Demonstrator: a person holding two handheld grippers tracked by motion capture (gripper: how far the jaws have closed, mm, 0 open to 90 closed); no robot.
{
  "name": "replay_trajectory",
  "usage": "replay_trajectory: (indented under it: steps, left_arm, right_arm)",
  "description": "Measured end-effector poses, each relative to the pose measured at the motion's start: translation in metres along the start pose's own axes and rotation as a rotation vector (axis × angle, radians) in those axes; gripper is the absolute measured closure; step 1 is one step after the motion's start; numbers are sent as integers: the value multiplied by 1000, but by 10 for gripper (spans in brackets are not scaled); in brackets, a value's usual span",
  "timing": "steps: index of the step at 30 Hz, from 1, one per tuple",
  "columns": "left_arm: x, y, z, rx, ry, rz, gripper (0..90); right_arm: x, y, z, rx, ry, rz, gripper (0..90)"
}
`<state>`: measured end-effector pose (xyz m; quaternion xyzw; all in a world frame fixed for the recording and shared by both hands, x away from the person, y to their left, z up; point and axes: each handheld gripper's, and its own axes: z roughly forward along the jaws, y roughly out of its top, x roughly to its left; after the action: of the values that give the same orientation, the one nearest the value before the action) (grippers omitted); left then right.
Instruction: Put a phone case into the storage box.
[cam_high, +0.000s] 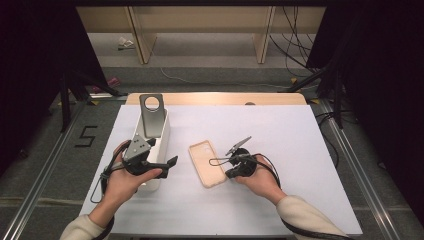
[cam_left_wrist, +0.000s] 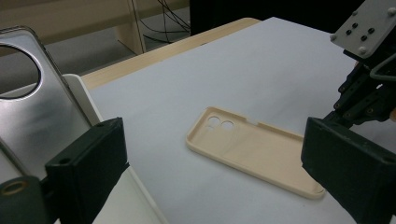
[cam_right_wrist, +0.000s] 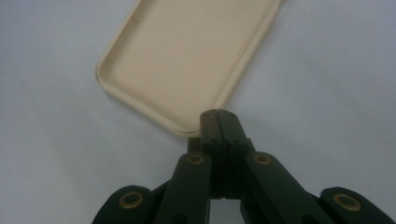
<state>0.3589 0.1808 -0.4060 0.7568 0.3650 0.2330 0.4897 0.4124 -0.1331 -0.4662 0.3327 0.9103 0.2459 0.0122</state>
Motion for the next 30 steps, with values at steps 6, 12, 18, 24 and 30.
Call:
replay_trajectory:
  steps: [6,12,18,24,30]
  left_arm:
    - [0,0,0,-1,0,0,64]
    - [-1,0,0,-2,-2,1,65]
    - [-1,0,1,3,-3,1,64]
    - [-2,0,1,4,-4,4,64]
    - [-2,-1,2,4,-5,4,65]
  right_arm:
    - [12,2,4,5,19,-32,900]
    - [18,4,5,5,29,-40,900]
    - [21,5,7,3,35,-47,900]
    - [25,6,9,1,42,-50,900]
    - [27,7,11,-3,50,-58,900]
